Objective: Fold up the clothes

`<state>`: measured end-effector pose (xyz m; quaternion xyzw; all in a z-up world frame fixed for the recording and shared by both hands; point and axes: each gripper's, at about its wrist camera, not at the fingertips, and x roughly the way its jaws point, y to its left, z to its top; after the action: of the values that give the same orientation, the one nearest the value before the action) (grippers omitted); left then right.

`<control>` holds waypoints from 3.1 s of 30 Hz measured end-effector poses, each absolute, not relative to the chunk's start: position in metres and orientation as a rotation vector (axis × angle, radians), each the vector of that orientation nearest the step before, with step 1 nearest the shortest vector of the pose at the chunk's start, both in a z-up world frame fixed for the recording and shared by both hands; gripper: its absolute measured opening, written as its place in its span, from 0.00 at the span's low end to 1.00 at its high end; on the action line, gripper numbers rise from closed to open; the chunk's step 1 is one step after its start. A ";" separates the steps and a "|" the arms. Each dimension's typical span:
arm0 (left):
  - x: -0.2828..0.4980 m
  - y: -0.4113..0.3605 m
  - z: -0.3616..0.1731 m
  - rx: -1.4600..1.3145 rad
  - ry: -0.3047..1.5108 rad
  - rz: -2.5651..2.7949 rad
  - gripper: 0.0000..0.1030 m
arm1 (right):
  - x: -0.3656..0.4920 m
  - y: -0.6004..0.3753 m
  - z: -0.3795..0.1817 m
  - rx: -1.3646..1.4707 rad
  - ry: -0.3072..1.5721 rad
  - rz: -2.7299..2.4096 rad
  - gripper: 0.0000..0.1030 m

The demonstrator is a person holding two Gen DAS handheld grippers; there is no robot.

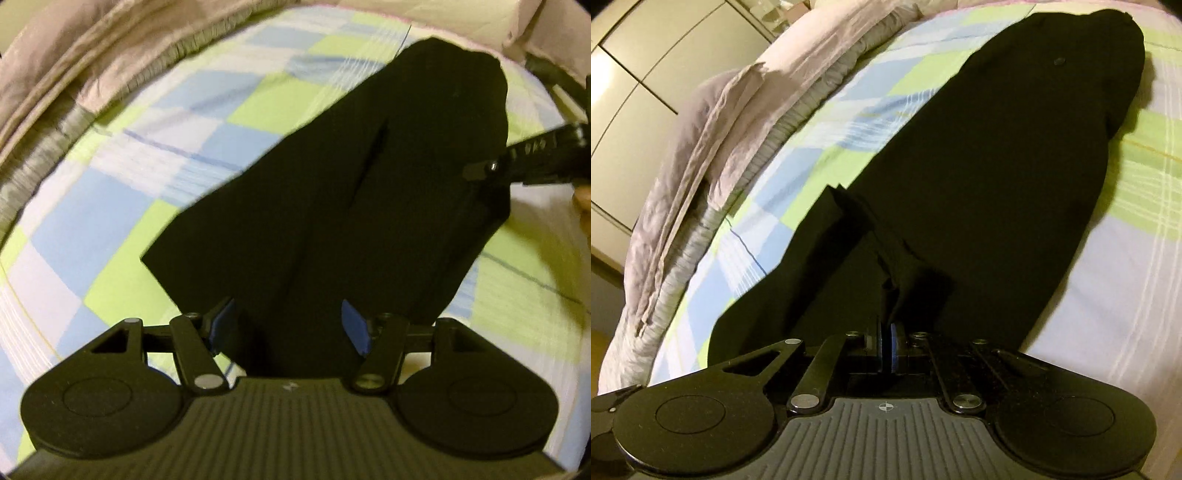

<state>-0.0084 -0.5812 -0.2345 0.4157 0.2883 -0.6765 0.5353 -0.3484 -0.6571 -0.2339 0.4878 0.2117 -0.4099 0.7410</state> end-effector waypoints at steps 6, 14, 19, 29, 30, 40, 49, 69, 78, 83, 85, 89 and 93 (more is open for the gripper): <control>0.020 -0.565 -0.240 0.982 0.742 -1.561 0.57 | -0.355 -0.663 -0.226 1.050 0.511 -0.886 0.27; 0.077 -0.592 -0.246 0.718 0.948 -1.488 0.56 | -0.344 -0.658 -0.227 1.090 0.498 -0.867 0.55; 0.080 -0.618 -0.260 0.697 0.980 -1.469 0.53 | -0.341 -0.672 -0.241 1.167 0.481 -0.933 0.04; 0.086 -0.652 -0.282 0.721 0.969 -1.429 0.56 | -0.348 -0.683 -0.241 1.099 0.512 -0.894 0.04; 0.089 -0.656 -0.282 0.729 0.958 -1.422 0.56 | -0.349 -0.681 -0.239 1.091 0.516 -0.893 0.04; 0.158 -0.657 -0.258 0.589 1.087 -1.398 0.45 | -0.313 -0.612 -0.184 0.753 0.704 -0.741 0.39; 0.146 -0.656 -0.280 0.651 1.197 -1.567 0.27 | -0.159 -0.482 -0.213 0.007 0.950 -0.352 0.39; 0.157 -0.656 -0.263 0.643 1.100 -1.576 0.22 | -0.183 -0.449 -0.241 -0.090 1.150 -0.380 0.34; 0.079 -0.581 -0.245 1.287 0.134 -1.823 0.49 | -0.170 -0.437 -0.235 -0.209 1.051 -0.333 0.76; 0.064 -0.549 -0.272 1.474 -0.240 -1.876 0.64 | -0.160 -0.442 -0.237 -0.214 1.045 -0.338 0.42; 0.058 -0.537 -0.287 1.551 -0.418 -1.901 0.64 | -0.156 -0.444 -0.237 -0.216 1.043 -0.340 0.22; 0.044 -0.542 -0.306 1.570 -0.658 -1.899 0.64 | -0.149 -0.447 -0.238 -0.220 1.037 -0.345 0.06; 0.033 -0.566 -0.315 1.630 -0.699 -1.904 0.33 | -0.154 -0.440 -0.232 -0.236 1.005 -0.360 0.05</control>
<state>0.0330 -0.5657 -0.3153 0.6037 -0.2591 -0.7053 0.2665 -0.1543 -0.4397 -0.2319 -0.1123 0.4781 -0.1712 0.8541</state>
